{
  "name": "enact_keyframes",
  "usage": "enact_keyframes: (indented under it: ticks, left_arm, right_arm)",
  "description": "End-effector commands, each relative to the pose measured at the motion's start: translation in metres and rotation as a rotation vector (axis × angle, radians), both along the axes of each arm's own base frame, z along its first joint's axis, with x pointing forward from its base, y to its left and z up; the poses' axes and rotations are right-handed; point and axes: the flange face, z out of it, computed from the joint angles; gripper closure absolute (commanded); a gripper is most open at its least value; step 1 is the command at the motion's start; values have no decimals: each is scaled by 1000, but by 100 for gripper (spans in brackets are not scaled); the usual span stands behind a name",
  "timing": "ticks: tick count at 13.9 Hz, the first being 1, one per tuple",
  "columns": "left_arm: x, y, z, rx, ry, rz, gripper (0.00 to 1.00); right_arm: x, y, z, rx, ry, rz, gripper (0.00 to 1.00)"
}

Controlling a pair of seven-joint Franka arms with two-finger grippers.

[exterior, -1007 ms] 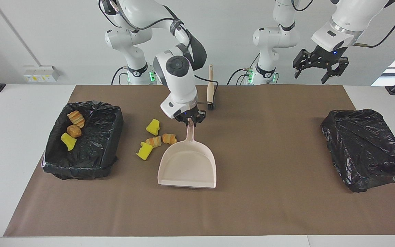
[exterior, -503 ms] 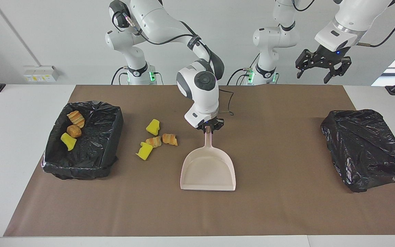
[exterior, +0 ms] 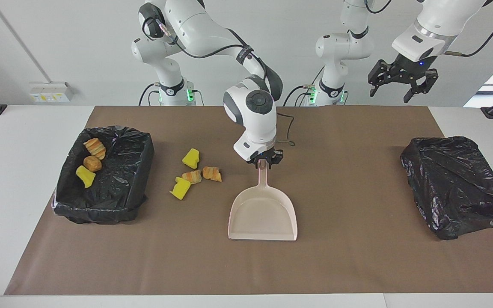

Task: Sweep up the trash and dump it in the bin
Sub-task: 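Return the dustpan to the table center with the right gripper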

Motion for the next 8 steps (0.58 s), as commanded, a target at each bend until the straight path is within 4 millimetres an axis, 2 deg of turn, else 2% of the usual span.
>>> enact_keyframes:
  ticks: [1,3,5,7,8]
  left_arm:
    - [-2,16,5,12,9,32,0]
    - [-4,23,3,14,17,43,0]
    - [-3,28,4,14,16,62,0]
    - [-3,28,4,16,14,127,0]
    - [-3,27,4,16,9,145,0]
  right_arm:
    - [-15,-22,63,-2,13,-1,0]
    - [-38,-46,110,-24,59,-4,0]
    - [-69,-57,142,-35,61,-2,0]
    - [-111,-51,155,-66,98,33,0]
    - [-136,-42,154,-57,124,24,0]
